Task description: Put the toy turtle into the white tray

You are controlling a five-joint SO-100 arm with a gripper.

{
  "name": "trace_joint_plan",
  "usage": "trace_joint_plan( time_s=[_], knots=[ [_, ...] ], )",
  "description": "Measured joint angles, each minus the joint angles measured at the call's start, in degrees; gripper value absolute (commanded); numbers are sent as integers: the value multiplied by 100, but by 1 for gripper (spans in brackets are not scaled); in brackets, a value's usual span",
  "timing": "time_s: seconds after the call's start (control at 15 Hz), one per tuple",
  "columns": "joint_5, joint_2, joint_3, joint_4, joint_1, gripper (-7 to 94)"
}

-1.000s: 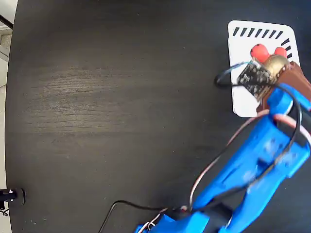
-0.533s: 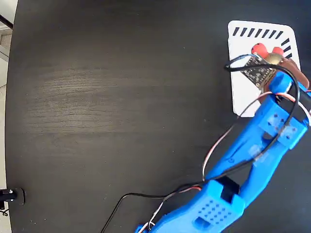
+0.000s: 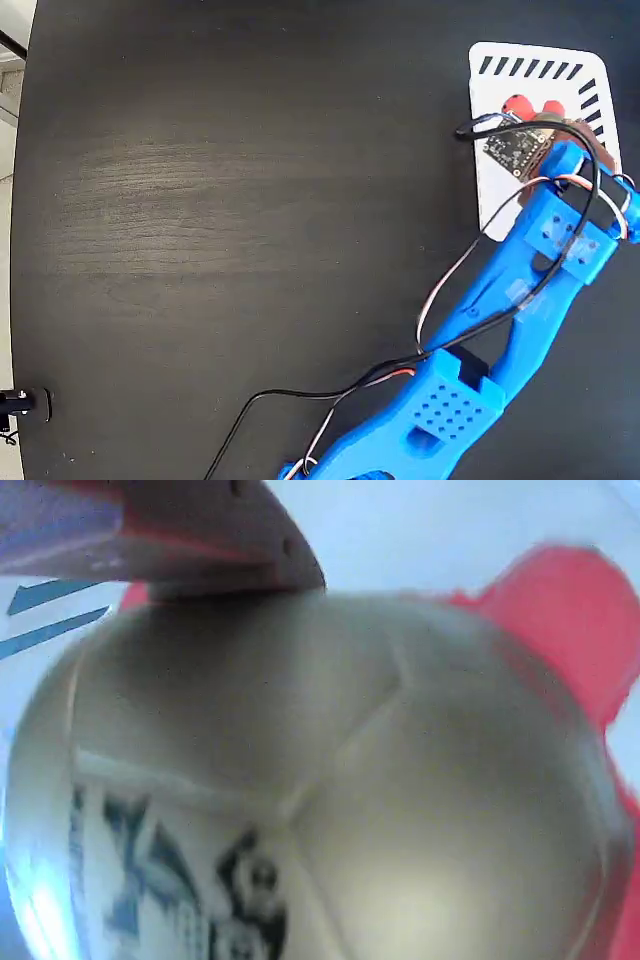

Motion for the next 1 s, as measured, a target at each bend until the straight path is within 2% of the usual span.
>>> trace_joint_plan(
  time_s=[0.07, 0.47, 0.53, 0.67, 0.8, 0.87, 1.0],
  knots=[
    [-26, 0, 0, 0, 9, 62],
    [-26, 0, 0, 0, 53, 62],
    [-26, 0, 0, 0, 53, 56],
    [70, 18, 18, 0, 62, 34],
    [176, 369, 255, -9, 62, 4],
    [272, 712, 580, -9, -9, 0],
    [598, 1564, 1485, -167, -290, 0]
  ],
)
